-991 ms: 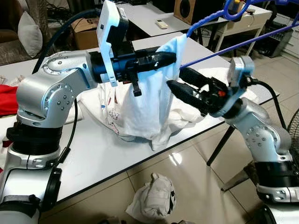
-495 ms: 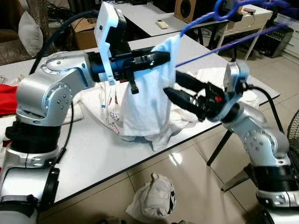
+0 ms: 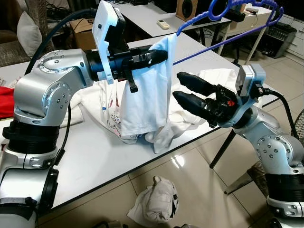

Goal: Hang hanger

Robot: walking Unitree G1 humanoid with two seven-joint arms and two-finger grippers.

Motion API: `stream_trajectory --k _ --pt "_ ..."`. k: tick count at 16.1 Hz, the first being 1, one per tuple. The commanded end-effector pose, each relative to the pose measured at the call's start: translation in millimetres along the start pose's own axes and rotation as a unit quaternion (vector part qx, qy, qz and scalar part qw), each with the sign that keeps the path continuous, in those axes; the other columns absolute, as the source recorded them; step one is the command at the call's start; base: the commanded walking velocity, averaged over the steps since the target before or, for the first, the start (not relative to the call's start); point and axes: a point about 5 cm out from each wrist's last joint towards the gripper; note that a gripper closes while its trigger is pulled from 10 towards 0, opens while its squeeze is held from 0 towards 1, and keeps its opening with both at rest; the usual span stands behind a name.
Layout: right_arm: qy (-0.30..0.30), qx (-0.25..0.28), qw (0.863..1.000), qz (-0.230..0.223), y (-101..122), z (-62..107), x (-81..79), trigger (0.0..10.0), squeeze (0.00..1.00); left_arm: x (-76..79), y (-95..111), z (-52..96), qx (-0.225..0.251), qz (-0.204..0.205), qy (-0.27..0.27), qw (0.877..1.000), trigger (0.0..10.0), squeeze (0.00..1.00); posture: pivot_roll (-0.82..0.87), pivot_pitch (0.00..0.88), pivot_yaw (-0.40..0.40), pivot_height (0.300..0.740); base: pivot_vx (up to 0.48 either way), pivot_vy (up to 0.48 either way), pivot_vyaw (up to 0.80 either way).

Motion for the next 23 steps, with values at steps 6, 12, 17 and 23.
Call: stream_trajectory --k 6,12,17,23 --pt "-0.026 0.020 0.999 0.020 7.3 -0.6 6.3 10.0 0.00 4.8 11.9 -3.9 0.022 -0.015 -0.019 0.999 0.0 0.00 -0.09 0.000 -0.023 0.740 0.000 0.000 0.00" --pt "-0.019 0.020 1.000 0.014 5.8 -4.7 7.9 10.0 0.00 4.5 12.8 -5.4 0.024 -0.013 -0.020 0.999 0.0 0.00 -0.08 0.008 -0.018 0.740 0.000 0.000 0.00" --pt "-0.019 0.023 1.000 0.010 3.7 -12.0 13.8 10.0 0.00 5.5 12.5 -8.5 0.025 -0.011 -0.025 0.999 0.0 0.00 -0.08 0.014 -0.017 0.740 0.000 0.000 0.00" --pt "0.000 0.004 1.000 0.000 -3.4 -17.7 14.3 10.0 0.00 3.5 11.0 -9.2 0.022 -0.011 -0.018 1.000 0.0 0.00 -0.08 0.015 -0.019 0.740 0.000 0.000 0.00"
Point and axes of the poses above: a point about 5 cm out from each wrist's last joint towards the gripper, its own z axis pointing back from the gripper into the wrist, its own y axis along the axis of the wrist's last joint, x = y × z, and after that the axes turned 14 degrees about -z, right-handed
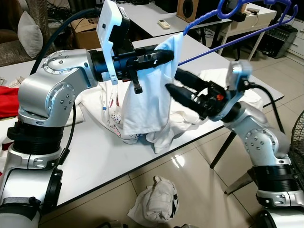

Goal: Hang hanger

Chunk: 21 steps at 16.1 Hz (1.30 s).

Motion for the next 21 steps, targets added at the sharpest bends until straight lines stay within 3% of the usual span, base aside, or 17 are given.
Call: stream_trajectory --k 1,12,18,21 --pt "0.010 -0.005 1.000 0.010 1.7 -2.8 -2.2 10.0 0.00 -1.4 7.0 -2.9 0.004 -0.014 -0.005 1.000 0.0 0.00 -0.08 0.015 -0.019 0.740 0.000 0.000 0.00" --pt "0.011 -0.057 0.998 0.035 -7.6 -1.5 -6.0 10.0 0.00 -4.0 3.2 -1.0 -0.018 -0.028 0.005 0.999 0.0 0.00 -0.08 0.015 -0.022 0.740 0.000 0.000 0.00" --pt "-0.072 -0.118 0.989 0.045 -22.2 0.5 16.2 10.0 0.00 0.9 13.1 -4.7 0.007 -0.026 -0.010 1.000 0.0 0.00 -0.08 0.015 -0.022 0.740 0.000 0.000 0.00" --pt "-0.077 -0.132 0.987 0.043 -24.7 1.9 20.6 10.0 0.00 -0.1 18.8 -3.3 0.017 -0.027 -0.012 0.999 0.0 0.00 -0.08 0.012 -0.027 0.740 0.000 0.000 0.00"
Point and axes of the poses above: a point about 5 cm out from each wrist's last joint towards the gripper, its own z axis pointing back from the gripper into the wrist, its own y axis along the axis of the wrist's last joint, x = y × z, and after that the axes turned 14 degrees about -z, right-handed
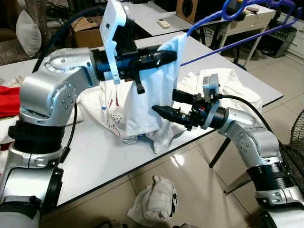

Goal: Hang hanger

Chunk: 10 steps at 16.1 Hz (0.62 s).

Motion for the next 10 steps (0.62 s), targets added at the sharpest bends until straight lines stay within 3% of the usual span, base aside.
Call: stream_trajectory --k 1,3,4,5,6,7,8,10 --pt "0.006 -0.015 1.000 0.008 -0.6 1.6 1.0 10.0 0.00 -3.2 17.6 0.9 0.029 -0.017 0.000 0.999 0.0 0.00 -0.08 0.012 -0.027 0.740 0.000 0.000 0.00" --pt "0.033 -0.038 0.999 -0.002 -9.2 3.2 -2.7 10.0 0.00 -5.9 22.9 2.9 0.038 -0.019 0.003 0.999 0.0 0.00 -0.08 0.012 -0.027 0.740 0.000 0.000 0.00" --pt "0.046 -0.050 0.998 -0.006 -13.4 4.4 -5.0 8.1 0.00 -7.9 25.3 4.3 0.043 -0.019 0.006 0.999 0.0 0.00 -0.08 0.012 -0.027 0.740 0.000 0.000 0.00" --pt "0.057 -0.059 0.997 -0.011 -16.5 5.7 -7.0 7.3 0.00 -10.1 26.9 5.8 0.045 -0.019 0.010 0.999 0.0 0.00 -0.08 0.012 -0.027 0.740 0.000 0.000 0.00" --pt "0.070 -0.065 0.995 -0.018 -18.5 7.1 -9.9 4.2 0.00 -13.1 28.5 7.8 0.048 -0.019 0.016 0.999 0.0 0.00 -0.08 0.012 -0.027 0.740 0.000 0.000 0.00" --pt "0.075 -0.067 0.995 -0.021 -19.3 7.8 -11.1 3.5 0.00 -14.4 29.2 8.7 0.049 -0.019 0.019 0.998 0.0 0.00 -0.08 0.012 -0.027 0.740 0.000 0.000 0.00" --pt "0.081 -0.080 0.993 -0.027 -23.5 11.0 -11.9 1.4 0.00 -17.8 30.3 10.4 0.051 -0.019 0.026 0.998 0.0 0.00 -0.08 0.002 -0.024 0.740 0.000 0.000 0.00" --pt "0.082 -0.098 0.991 -0.031 -29.4 15.0 -11.8 1.1 0.00 -19.2 31.1 11.4 0.055 -0.020 0.031 0.998 0.0 0.00 -0.08 0.000 -0.022 0.740 0.000 0.000 0.00"
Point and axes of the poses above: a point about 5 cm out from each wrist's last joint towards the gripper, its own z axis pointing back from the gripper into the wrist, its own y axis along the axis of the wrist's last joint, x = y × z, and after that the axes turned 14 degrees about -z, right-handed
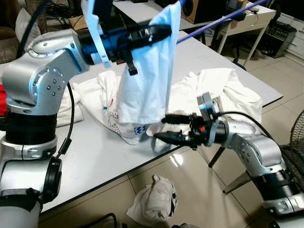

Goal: Hang hanger

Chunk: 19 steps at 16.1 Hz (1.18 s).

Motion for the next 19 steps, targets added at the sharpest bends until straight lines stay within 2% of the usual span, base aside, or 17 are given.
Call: stream_trajectory --k 1,8,10,14,16,17,18,19 --pt "0.003 -0.024 1.000 0.001 -4.2 2.4 -2.2 1.2 0.00 -4.1 10.2 1.4 0.015 -0.013 0.008 1.000 0.0 0.00 -0.08 0.000 -0.022 0.740 0.000 0.000 0.00" --pt "-0.015 -0.091 0.996 -0.013 -25.8 15.5 -3.7 0.0 0.00 -15.7 13.3 9.5 0.006 -0.029 0.045 0.999 0.0 0.00 -0.08 0.000 -0.020 0.740 0.000 0.000 0.00" --pt "-0.022 -0.103 0.994 -0.012 -29.6 17.6 -2.3 0.0 0.00 -16.9 11.7 9.4 0.002 -0.031 0.049 0.998 0.0 0.00 -0.08 0.000 -0.020 0.740 0.000 0.000 0.00" --pt "-0.021 -0.092 0.995 -0.012 -29.3 20.0 -7.9 0.0 0.00 -22.6 1.5 14.7 -0.016 -0.033 0.069 0.997 0.0 0.00 -0.08 0.000 -0.028 0.740 0.000 0.000 0.00" --pt "-0.042 -0.050 0.998 0.001 -21.4 27.4 -14.3 0.0 0.00 -21.6 -14.5 19.7 -0.049 -0.038 0.094 0.994 0.0 0.00 -0.09 0.000 -0.034 0.740 0.000 0.000 0.00" --pt "-0.068 -0.027 0.997 0.017 -17.1 31.6 -17.1 3.6 0.00 -19.5 -20.8 21.6 -0.059 -0.039 0.108 0.992 0.0 0.00 -0.09 0.000 -0.036 0.740 0.000 0.000 0.00" --pt "-0.084 -0.016 0.996 0.026 -15.7 33.4 -18.2 10.0 0.00 -17.9 -24.3 23.0 -0.065 -0.040 0.113 0.991 0.0 0.00 -0.09 0.000 -0.031 0.740 0.000 0.000 0.00" --pt "-0.145 0.016 0.988 0.042 -12.3 36.8 -16.4 10.0 0.00 -14.7 -34.5 28.1 -0.074 -0.027 0.133 0.988 0.0 0.00 -0.09 0.000 -0.021 0.740 0.000 0.000 0.00"
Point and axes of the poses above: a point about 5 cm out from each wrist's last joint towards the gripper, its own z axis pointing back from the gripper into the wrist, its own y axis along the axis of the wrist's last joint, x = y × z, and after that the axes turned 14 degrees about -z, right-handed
